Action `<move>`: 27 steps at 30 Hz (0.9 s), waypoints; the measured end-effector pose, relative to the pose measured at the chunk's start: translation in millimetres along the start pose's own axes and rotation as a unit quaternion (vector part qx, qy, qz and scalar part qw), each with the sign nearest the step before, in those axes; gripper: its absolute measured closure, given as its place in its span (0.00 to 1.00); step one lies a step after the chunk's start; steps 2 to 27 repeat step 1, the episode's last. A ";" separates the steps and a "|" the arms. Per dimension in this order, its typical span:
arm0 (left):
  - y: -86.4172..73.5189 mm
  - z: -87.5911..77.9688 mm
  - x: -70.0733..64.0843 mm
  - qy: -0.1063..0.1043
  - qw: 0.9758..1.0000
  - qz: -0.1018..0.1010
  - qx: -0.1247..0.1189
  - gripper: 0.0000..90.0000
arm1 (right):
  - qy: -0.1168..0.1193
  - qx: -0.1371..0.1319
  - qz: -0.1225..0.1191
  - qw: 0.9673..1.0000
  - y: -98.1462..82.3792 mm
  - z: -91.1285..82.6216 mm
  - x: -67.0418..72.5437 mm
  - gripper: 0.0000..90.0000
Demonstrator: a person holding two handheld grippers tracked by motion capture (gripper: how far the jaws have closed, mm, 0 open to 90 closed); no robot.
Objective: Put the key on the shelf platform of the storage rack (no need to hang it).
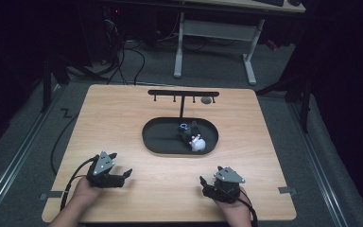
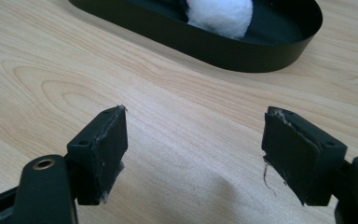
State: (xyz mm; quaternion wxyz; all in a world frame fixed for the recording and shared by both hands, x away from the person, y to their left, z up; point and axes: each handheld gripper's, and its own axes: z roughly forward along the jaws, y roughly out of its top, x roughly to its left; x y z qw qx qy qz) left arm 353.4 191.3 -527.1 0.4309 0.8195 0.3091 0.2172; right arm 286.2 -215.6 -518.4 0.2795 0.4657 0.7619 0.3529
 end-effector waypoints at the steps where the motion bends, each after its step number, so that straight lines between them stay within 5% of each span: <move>1: 0.0 0.0 0.1 0.000 1.000 -0.001 0.000 0.17 | 0.000 0.000 0.002 1.000 -0.1 -0.7 -0.6 0.25; 27: 0.0 0.0 0.1 0.000 1.000 -0.001 0.000 0.17 | 0.000 0.000 0.002 1.000 -0.1 -0.7 -0.6 0.25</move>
